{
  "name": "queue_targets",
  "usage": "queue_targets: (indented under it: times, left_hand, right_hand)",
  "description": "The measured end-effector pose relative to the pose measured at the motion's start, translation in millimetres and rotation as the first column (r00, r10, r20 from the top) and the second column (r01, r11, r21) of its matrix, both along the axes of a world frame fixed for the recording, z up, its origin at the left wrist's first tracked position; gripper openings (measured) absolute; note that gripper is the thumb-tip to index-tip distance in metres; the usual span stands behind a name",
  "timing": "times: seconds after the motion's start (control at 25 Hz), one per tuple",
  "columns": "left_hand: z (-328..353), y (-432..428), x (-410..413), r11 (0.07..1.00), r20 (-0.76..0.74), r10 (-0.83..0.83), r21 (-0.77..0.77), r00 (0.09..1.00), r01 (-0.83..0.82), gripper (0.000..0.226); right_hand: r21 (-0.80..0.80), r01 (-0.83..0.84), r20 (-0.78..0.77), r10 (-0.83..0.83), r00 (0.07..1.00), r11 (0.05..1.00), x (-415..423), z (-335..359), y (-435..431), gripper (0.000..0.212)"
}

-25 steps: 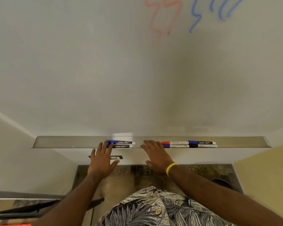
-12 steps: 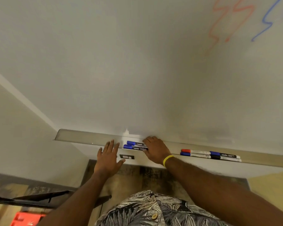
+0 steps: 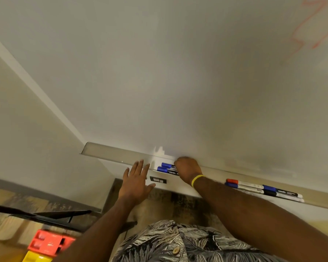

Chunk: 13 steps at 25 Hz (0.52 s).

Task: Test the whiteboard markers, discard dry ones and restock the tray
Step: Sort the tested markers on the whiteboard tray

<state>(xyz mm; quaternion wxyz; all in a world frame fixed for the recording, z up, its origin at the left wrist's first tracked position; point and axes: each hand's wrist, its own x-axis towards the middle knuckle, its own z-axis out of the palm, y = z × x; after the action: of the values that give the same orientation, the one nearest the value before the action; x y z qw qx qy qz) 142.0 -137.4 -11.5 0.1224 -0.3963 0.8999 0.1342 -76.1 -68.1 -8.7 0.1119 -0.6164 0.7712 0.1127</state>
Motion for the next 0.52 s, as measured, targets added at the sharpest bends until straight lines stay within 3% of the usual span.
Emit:
queue_targets:
  times: [0.24, 0.36, 0.44, 0.52]
  left_hand:
    - [-2, 0, -4, 1.0, 0.001, -0.009, -0.009, 1.0, 0.009, 0.079]
    - [5, 1, -13, 1.0, -0.106, -0.019, -0.01, 0.994, 0.018, 0.074]
    - [14, 7, -28, 0.993, -0.308, 0.059, 0.111, 0.95, -0.026, 0.066]
    - [22, 14, -48, 0.904, -0.488, 0.317, 0.415, 0.813, -0.104, 0.052]
  right_hand:
    - [-0.072, 0.004, 0.052, -0.001, 0.999, 0.997, -7, 3, 1, 0.026]
    - [-0.141, 0.005, 0.104, 0.01, 0.994, 0.99, -10, 12, 8, 0.029]
    - [-0.18, -0.001, 0.151, 0.029, 0.988, 0.984, -8, 20, 18, 0.03]
    - [-0.213, 0.011, 0.212, 0.035, 0.977, 0.977, -3, 29, 31, 0.028]
